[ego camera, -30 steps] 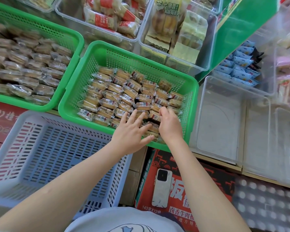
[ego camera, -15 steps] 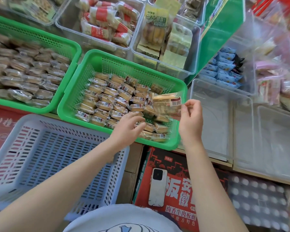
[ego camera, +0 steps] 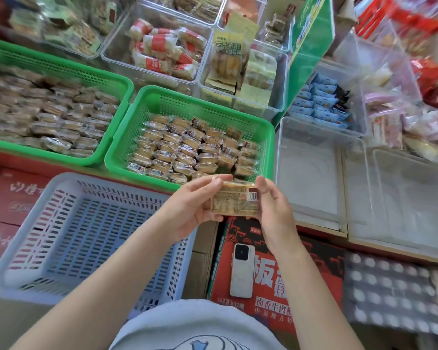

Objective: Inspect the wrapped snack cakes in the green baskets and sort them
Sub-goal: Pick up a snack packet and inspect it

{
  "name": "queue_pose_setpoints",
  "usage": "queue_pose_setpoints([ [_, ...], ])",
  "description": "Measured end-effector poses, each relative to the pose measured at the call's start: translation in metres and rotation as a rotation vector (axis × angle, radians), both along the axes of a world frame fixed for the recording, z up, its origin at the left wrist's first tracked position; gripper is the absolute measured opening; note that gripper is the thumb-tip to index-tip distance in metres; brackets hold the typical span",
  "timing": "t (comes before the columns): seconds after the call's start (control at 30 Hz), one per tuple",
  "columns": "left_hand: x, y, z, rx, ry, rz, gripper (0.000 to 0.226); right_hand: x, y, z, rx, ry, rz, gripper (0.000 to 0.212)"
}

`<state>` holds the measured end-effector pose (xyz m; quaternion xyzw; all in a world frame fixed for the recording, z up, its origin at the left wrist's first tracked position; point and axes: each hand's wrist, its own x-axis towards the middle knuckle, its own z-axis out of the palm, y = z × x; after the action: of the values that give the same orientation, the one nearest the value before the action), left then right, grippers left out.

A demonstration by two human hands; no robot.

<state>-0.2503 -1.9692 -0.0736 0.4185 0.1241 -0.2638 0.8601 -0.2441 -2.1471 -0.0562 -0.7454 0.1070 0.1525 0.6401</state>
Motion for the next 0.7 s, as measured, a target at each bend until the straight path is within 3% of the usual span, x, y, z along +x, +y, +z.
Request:
queue_pose_setpoints([
  [0.17, -0.024, -0.003, 0.024, -0.145, -0.025, 0.016, 0.027, -0.019, 0.003, 0.021, 0.223, -0.017, -0.158, 0.028],
  [0.5, -0.055, -0.009, 0.040, -0.182, -0.122, 0.000, 0.032, -0.039, -0.009, 0.032, 0.430, -0.012, -0.138, 0.036],
  [0.7, -0.061, -0.006, 0.038, -0.251, -0.127, -0.054, 0.040, -0.048, -0.007, 0.032, 0.573, 0.062, -0.193, 0.023],
])
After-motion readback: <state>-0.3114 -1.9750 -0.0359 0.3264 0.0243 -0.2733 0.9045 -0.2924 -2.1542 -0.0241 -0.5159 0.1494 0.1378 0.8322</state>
